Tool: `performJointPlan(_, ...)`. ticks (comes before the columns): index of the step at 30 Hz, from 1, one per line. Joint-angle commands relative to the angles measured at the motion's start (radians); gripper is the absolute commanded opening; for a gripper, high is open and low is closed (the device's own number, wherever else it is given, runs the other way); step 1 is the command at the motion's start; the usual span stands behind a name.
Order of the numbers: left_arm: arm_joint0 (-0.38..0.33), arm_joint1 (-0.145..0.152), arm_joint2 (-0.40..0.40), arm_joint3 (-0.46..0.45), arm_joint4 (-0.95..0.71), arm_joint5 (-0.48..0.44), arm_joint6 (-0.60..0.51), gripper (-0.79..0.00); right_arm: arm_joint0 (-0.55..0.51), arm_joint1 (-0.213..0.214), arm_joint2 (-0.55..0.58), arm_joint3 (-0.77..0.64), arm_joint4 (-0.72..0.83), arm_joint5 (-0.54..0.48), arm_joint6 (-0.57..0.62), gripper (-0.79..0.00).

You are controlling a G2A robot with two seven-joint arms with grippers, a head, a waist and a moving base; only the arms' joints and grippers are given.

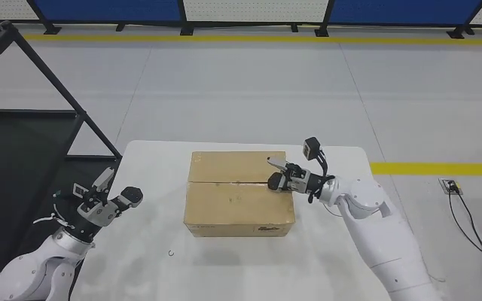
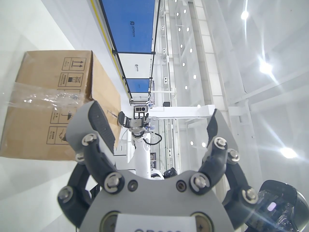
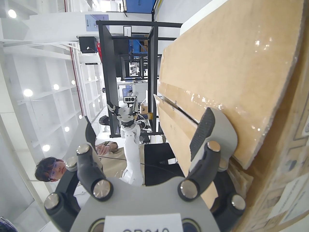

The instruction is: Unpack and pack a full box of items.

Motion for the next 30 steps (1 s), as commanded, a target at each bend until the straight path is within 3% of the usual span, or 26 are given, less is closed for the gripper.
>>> performJointPlan(1, 0.0, 0.0, 0.0, 0.0, 0.0, 0.0, 0.0, 0.0, 0.004, 0.0, -0.006, 0.005, -0.008, 0.004, -0.004, 0.0)
performJointPlan(11, 0.0, 0.0, 0.0, 0.0, 0.0, 0.0, 0.0, 0.0, 0.003, -0.001, -0.007, 0.002, -0.004, -0.004, -0.025, 0.0)
performJointPlan(14, 0.0, 0.0, 0.01, 0.005, 0.052, 0.013, 0.058, 0.0, 0.003, -0.001, -0.007, 0.002, -0.004, -0.004, -0.025, 0.0)
performJointPlan(21, -0.007, -0.019, 0.096, 0.069, 0.03, 0.09, 0.252, 0.0, 0.003, -0.001, -0.007, 0.002, -0.004, -0.004, -0.025, 0.0)
performJointPlan(30, -0.031, -0.032, 0.231, 0.146, 0.122, 0.153, 0.292, 0.0, 0.003, -0.001, -0.007, 0.002, -0.004, -0.004, -0.025, 0.0)
